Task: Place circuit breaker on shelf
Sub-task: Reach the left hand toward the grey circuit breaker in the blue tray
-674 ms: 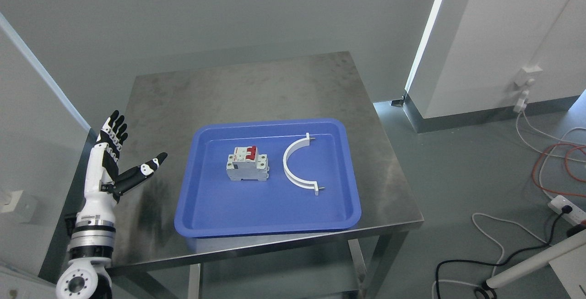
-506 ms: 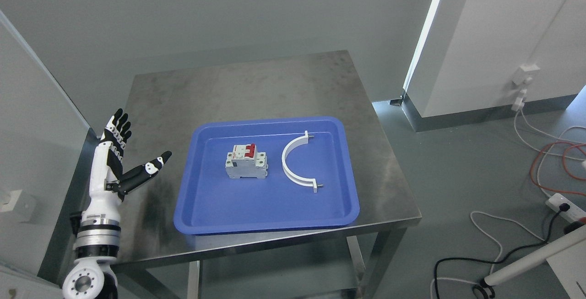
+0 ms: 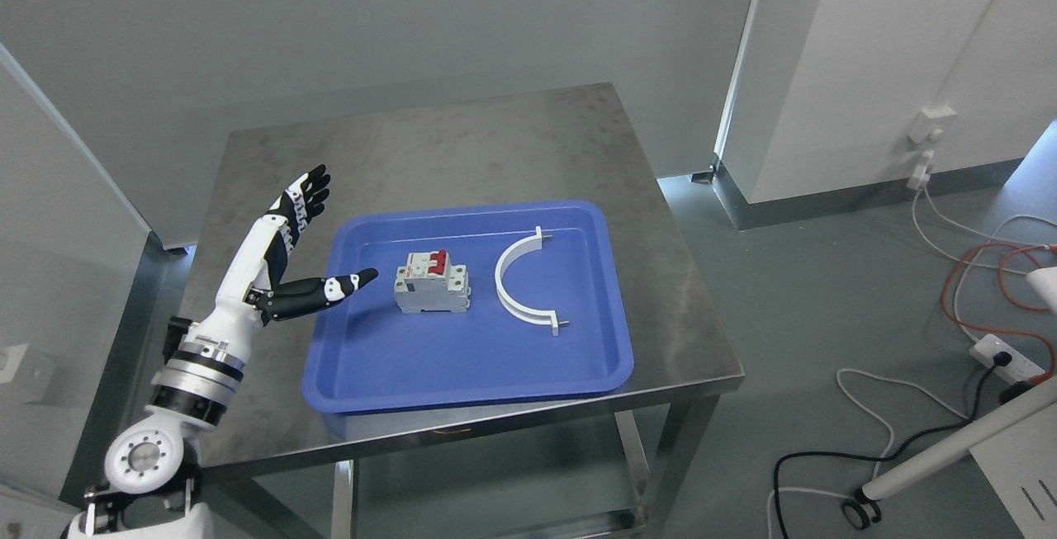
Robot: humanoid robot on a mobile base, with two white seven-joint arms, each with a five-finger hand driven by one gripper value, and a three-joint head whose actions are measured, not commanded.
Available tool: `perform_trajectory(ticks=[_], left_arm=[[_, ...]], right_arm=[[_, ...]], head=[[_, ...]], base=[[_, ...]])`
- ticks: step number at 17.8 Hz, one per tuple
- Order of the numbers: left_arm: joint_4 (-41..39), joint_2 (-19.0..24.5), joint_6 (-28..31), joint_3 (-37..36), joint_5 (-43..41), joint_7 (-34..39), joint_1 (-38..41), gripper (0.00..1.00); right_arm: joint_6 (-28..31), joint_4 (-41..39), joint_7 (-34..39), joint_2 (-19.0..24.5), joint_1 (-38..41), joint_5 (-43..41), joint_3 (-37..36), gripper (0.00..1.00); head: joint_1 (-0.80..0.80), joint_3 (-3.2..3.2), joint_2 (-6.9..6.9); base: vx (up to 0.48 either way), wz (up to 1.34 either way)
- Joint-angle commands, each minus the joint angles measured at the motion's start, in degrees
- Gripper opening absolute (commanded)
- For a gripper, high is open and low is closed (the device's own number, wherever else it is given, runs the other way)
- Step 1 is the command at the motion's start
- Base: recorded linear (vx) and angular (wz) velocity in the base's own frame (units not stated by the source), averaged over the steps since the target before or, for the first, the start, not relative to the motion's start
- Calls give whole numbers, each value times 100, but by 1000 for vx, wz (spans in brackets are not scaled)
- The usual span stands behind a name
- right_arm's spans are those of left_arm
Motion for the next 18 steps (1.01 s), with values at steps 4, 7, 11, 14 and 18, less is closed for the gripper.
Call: perform_trajectory(ticks=[4, 7, 11, 14, 18], left_arm=[[1, 1467, 976, -1027, -283, -866, -434, 93], [1, 1441, 985, -1237, -387, -1035, -609, 90], [10, 1397, 1090, -1729, -695, -1044, -706, 84], [28, 1318, 1143, -1844, -1107, -1052, -689, 78], [151, 1072, 1135, -1827, -1205, -1044, -689, 64]], right_arm=[[-82, 0, -5, -100, 0, -7, 114, 100], [-82, 0, -5, -100, 0, 1, 114, 100], [-82, 0, 4, -100, 0, 1, 114, 100], [-90, 0, -5, -100, 0, 1, 114, 100], [-82, 0, 3, -100, 0, 1, 114, 100]], head=[[0, 0, 0], [0, 0, 0], [0, 0, 0], [0, 0, 0], [0, 0, 0]], base=[[-1, -10], [2, -11], [1, -8], [0, 0], [0, 0]])
